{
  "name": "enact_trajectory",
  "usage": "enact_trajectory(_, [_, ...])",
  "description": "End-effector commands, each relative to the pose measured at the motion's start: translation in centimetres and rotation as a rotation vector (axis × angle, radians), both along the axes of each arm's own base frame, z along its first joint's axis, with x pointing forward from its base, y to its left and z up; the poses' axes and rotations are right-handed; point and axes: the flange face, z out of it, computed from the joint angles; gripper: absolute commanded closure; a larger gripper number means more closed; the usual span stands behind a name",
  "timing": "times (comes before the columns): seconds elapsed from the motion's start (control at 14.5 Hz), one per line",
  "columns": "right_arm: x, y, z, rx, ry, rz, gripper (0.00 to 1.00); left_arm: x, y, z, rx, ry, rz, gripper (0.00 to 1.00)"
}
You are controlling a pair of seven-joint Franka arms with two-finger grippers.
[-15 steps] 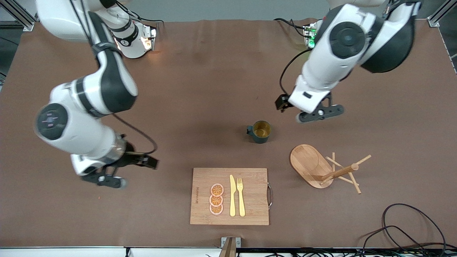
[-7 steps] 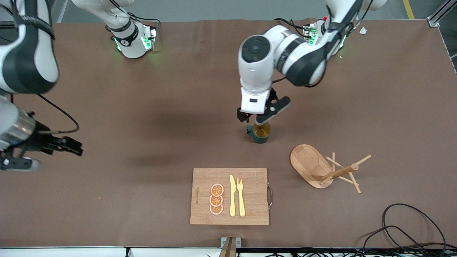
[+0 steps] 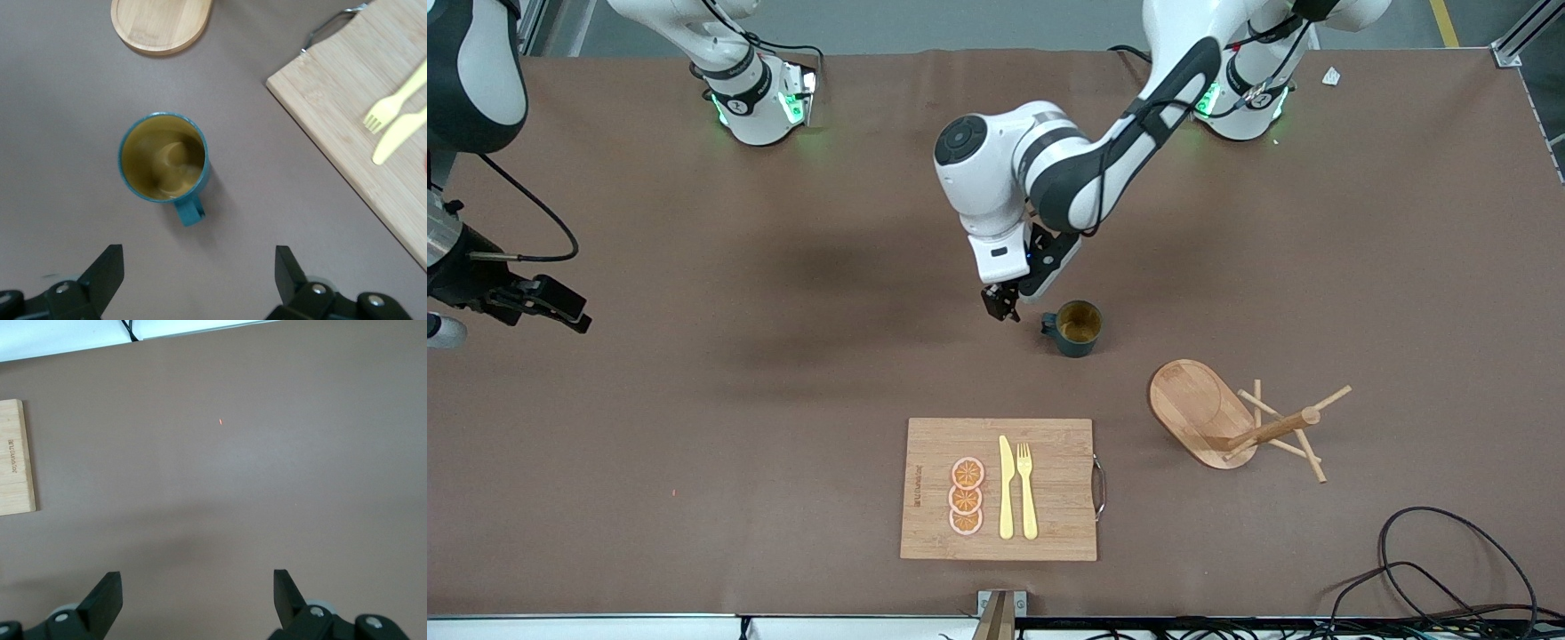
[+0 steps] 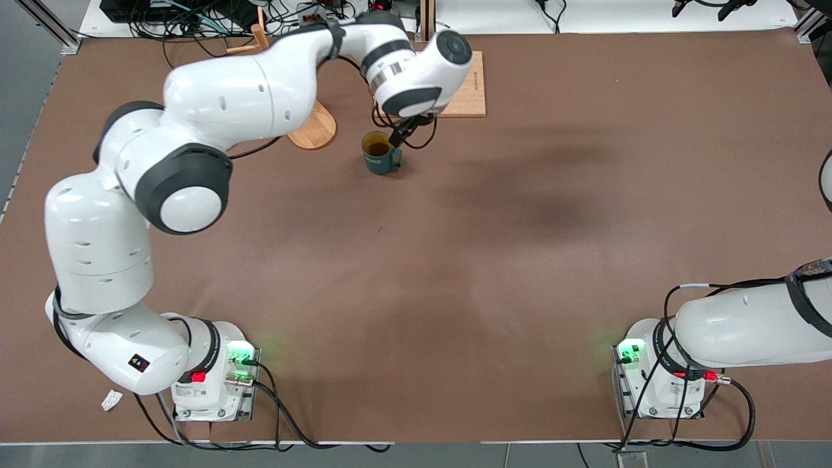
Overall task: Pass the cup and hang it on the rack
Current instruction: 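Lower the left gripper onto the mug handle and grasp it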
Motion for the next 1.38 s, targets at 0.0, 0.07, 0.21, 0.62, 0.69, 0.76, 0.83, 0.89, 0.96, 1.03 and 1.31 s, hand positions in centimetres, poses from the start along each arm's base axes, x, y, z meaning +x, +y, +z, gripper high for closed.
enact_trajectory(0.0, [-0.3, 0.3, -0.1, 0.0, 0.009, 0.02, 0.0, -0.3, -1.3, -1.9, 0.022, -0.078, 0.066, 0.02])
enact_trajectory(0.07, [-0.3, 0.4, -0.2, -0.01, 0.011, 0.039, 0.0, -0.2, -1.2, -2.3, 0.023, -0.098, 0.1, 0.03])
enact_trajectory(0.21, [-0.3, 0.2, -0.2, -0.012, 0.01, 0.162, 0.0, -0.1, -1.1, -3.1, 0.024, -0.147, 0.167, 0.06])
enact_trajectory(0.62, [0.1, -0.6, 3.3, -0.06, -0.061, 0.289, 0.0, -0.6, -0.7, -6.0, 0.068, -0.152, 0.224, 0.16])
enact_trajectory(0.69, [0.0, -0.6, 3.6, -0.071, -0.057, 0.282, 0.0, -0.7, -0.7, -6.6, 0.073, -0.147, 0.223, 0.16])
enact_trajectory(0.76, [-0.3, -0.6, 3.5, -0.076, -0.027, 0.284, 0.0, -0.9, -0.8, -7.0, 0.079, -0.145, 0.223, 0.17])
enact_trajectory(0.83, [-0.5, -0.8, 3.9, -0.073, -0.012, 0.28, 0.0, -1.0, -0.8, -7.1, 0.08, -0.147, 0.231, 0.17])
enact_trajectory(0.89, [-0.7, -0.9, 4.9, -0.073, -0.008, 0.28, 0.0, -1.0, -0.7, -7.7, 0.086, -0.142, 0.232, 0.19])
enact_trajectory(0.96, [-1.1, -0.9, 6.8, -0.07, -0.009, 0.28, 0.0, -1.1, -0.7, -7.9, 0.088, -0.14, 0.232, 0.22])
enact_trajectory(1.03, [-1.5, -1.3, 8.7, -0.069, -0.015, 0.275, 0.0, -1.0, -0.6, -8.2, 0.093, -0.136, 0.233, 0.26])
enact_trajectory(1.31, [-2.5, -1.1, 10.9, -0.06, 0.016, 0.276, 0.0, -0.6, -0.1, -8.6, 0.099, -0.13, 0.236, 0.35])
